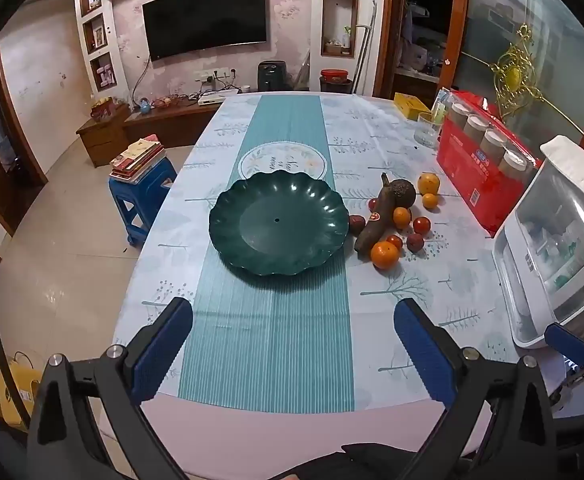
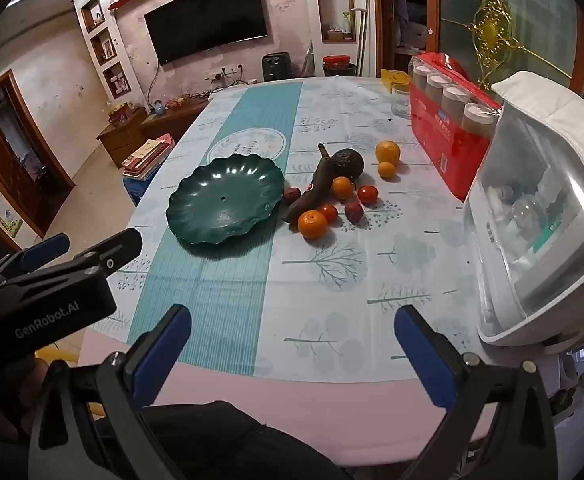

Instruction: Organize fruits

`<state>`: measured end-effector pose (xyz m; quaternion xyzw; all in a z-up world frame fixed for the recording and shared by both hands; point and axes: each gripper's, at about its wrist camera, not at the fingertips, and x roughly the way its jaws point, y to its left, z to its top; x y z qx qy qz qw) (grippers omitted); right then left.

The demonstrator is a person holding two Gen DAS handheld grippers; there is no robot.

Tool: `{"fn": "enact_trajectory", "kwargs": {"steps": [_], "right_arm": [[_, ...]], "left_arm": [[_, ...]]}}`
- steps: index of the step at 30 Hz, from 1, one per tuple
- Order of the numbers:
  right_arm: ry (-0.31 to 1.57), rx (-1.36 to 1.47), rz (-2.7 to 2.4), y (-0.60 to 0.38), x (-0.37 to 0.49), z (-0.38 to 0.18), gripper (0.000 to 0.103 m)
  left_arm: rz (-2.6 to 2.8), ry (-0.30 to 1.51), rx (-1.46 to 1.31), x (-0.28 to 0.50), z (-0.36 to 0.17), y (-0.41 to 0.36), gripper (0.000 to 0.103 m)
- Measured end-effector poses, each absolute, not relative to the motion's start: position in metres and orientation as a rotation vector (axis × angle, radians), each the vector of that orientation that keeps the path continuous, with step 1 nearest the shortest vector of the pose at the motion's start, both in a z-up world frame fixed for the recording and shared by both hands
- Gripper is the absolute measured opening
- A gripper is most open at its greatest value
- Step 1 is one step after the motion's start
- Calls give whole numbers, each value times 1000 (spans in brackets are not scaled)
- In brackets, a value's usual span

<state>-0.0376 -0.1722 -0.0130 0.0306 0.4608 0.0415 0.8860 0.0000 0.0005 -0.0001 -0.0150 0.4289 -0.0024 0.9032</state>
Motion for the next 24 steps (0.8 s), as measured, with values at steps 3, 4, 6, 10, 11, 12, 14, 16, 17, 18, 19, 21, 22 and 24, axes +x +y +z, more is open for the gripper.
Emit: {"fn": "enact_trajectory", "kwargs": {"steps": [3, 4, 6, 10, 11, 12, 14, 16, 17, 18, 19, 21, 22, 24], "right_arm": [[960, 64, 85, -173, -37, -14, 102], [961, 65, 85, -173, -37, -14, 102], [960, 67, 86, -173, -37, -14, 102], [963, 70, 88, -175, -36, -14, 102], [963, 70, 87, -175, -35, -13, 102], [964, 70, 86, -176, -35, -13, 102], [965, 70, 85, -176, -35, -12, 102], [965, 71, 88, -178, -33, -12, 102], [967, 71, 87, -178, -32, -12, 102], [970, 69, 83, -176, -34, -16, 102], [973, 68, 81, -176, -34, -18, 102], [977, 69, 78, -176, -35, -23, 102], [976, 70, 77, -176, -34, -24, 102], [976, 77, 72, -177, -34, -22, 102]], "left_arm": [[-8, 889, -30, 1, 0, 2, 100], [-9, 891, -30, 1, 0, 2, 100], [-10, 897, -30, 4, -1, 5, 100], [-2, 905, -37, 10, 4, 14, 100], [-3, 911, -38, 13, 4, 17, 100], [-3, 916, -40, 15, 4, 19, 100], [18, 902, -42, 5, 0, 4, 100], [15, 903, -44, 5, -1, 4, 100], [14, 903, -45, 5, -1, 4, 100], [15, 902, -44, 4, -1, 4, 100], [14, 904, -45, 5, -1, 4, 100], [14, 907, -45, 6, -3, 4, 100], [15, 905, -43, 5, -3, 4, 100], [18, 902, -40, 5, -3, 2, 100]]}}
